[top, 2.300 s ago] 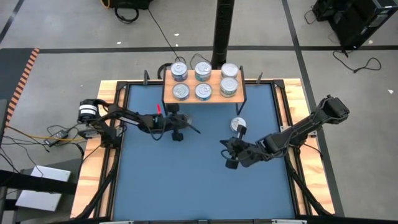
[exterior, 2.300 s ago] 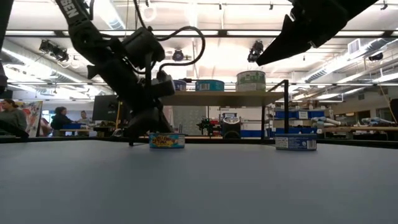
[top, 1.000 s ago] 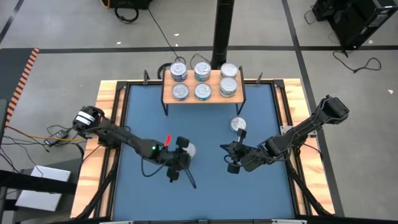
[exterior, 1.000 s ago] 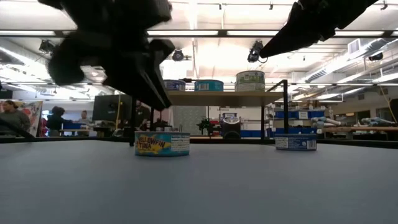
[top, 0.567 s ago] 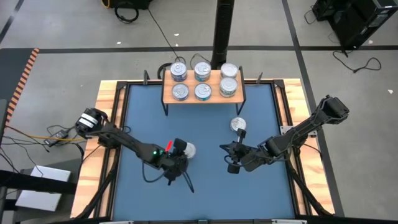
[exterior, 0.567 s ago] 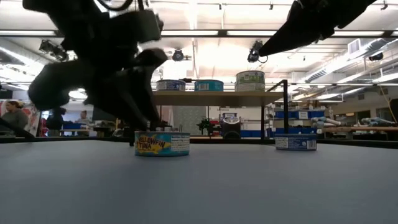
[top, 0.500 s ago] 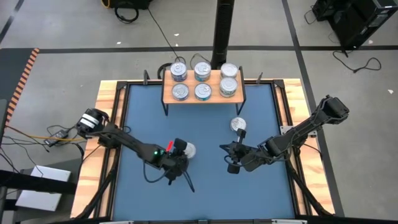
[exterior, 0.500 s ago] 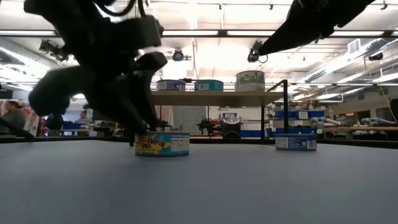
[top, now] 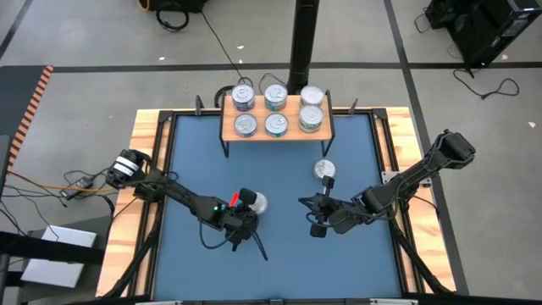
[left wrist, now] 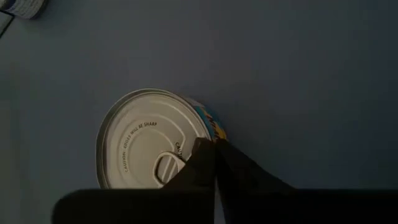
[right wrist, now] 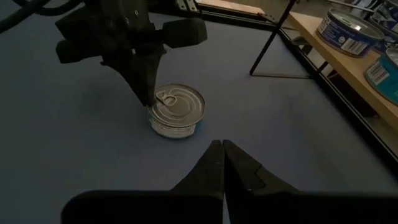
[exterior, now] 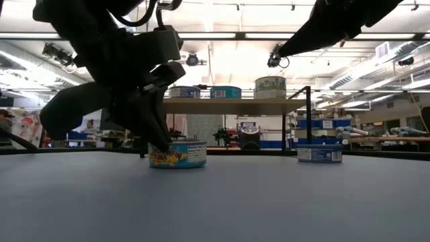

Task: Stack canned seafood by type on shelf
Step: Stack the light blue tuna can on top of the light blue tuna can on the shelf

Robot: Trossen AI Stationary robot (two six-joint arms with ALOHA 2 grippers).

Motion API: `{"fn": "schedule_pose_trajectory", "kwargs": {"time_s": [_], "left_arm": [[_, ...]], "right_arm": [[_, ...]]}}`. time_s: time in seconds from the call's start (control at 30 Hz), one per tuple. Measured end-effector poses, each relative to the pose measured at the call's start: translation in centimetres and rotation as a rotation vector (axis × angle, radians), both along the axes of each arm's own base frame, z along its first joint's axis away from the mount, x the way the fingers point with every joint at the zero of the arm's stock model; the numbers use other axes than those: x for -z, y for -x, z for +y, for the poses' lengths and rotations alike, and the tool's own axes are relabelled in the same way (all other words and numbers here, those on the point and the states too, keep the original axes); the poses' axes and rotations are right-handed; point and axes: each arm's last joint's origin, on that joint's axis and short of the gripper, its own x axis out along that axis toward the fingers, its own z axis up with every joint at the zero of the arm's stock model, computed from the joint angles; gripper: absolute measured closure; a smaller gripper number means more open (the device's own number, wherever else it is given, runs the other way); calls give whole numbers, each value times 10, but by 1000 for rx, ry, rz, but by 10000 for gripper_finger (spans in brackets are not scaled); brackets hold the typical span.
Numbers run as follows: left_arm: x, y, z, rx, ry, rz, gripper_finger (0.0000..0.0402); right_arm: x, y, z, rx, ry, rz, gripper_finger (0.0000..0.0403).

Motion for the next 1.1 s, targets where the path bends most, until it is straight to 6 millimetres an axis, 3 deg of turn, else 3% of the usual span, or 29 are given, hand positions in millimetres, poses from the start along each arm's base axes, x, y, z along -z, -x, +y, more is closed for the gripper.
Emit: {"fn": "schedule_pose_trajectory", "kwargs": {"time_s": [0.13, 0.3, 0.63, 0.87, 1.1], "left_arm": [[-6, -5, -2, 19, 57, 8, 398], [-13, -12, -1, 24, 152, 10, 400], [-32, -16, 7, -7, 317, -57, 401], [-37, -20, 7, -4, 382, -95, 401], [-28, -19, 7, 8, 425, -159, 401]], "right_arm": [[0, 0, 0, -10, -7, 3, 376], [4, -2, 3, -39, -9, 18, 311], [50, -33, 27, -141, 134, 135, 193], [70, -63, 44, -180, 228, 205, 145], [75, -75, 50, -177, 296, 268, 116]]}}
